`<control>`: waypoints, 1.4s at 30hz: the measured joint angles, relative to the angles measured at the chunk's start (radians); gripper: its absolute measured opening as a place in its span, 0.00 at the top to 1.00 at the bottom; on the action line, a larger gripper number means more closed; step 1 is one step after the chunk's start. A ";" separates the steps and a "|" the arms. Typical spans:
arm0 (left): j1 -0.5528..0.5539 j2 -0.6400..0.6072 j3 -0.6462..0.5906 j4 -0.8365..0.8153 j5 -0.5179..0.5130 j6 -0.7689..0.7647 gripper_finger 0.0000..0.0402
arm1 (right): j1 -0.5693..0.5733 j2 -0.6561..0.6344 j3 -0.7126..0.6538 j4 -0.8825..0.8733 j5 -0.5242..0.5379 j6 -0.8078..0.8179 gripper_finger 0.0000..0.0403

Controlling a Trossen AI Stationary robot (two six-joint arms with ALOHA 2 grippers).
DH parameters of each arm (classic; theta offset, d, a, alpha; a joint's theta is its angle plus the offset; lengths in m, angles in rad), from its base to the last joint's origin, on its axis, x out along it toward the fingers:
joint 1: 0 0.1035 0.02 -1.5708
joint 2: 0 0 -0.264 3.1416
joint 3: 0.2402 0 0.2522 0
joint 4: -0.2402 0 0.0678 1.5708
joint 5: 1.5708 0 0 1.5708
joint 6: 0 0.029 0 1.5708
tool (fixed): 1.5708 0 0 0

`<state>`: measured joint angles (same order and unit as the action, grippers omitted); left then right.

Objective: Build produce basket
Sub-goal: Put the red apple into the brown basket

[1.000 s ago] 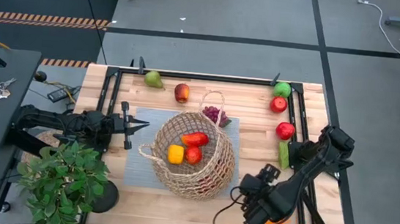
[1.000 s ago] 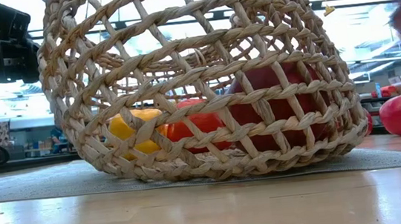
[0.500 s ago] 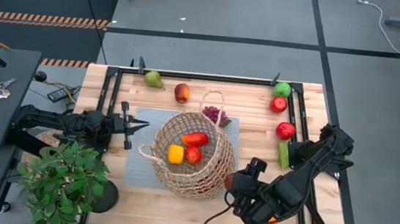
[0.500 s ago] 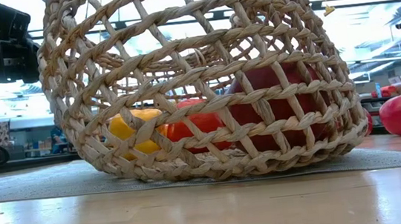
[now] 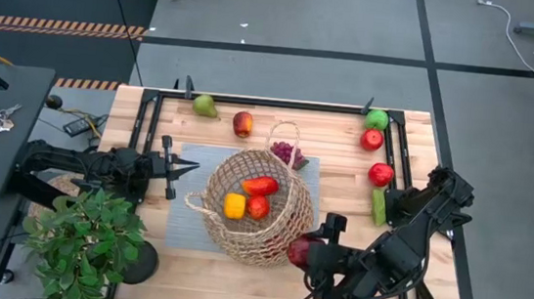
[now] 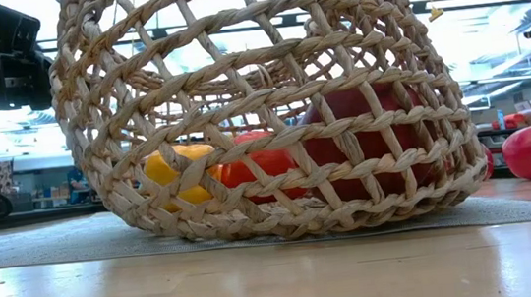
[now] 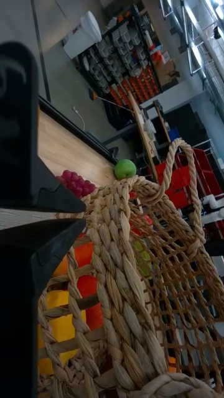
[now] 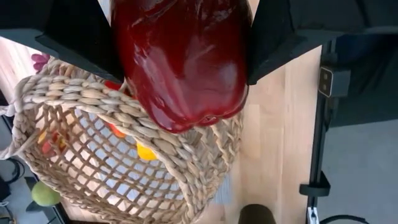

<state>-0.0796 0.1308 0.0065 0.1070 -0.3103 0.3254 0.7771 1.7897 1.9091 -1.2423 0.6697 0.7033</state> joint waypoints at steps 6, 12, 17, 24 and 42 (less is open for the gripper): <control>0.000 0.000 0.000 0.000 0.000 0.000 0.92 | -0.017 0.000 0.000 0.000 0.000 0.000 0.20; 0.000 0.000 0.000 0.000 0.000 0.000 0.93 | -0.050 0.000 0.000 -0.001 0.000 -0.132 0.20; 0.000 0.000 0.000 0.000 0.000 0.000 0.91 | -0.084 0.000 0.000 -0.003 -0.001 -0.468 0.19; 0.000 0.000 0.000 0.000 0.000 0.000 0.92 | -0.130 0.000 0.000 -0.003 0.018 -0.909 0.17; 0.000 0.000 0.000 0.000 0.000 0.000 0.92 | -0.192 0.000 0.000 -0.003 0.123 -1.469 0.17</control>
<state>-0.0795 0.1308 0.0067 0.1070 -0.3102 0.3256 0.5850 1.7897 1.9095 -1.2449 0.7929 -0.7659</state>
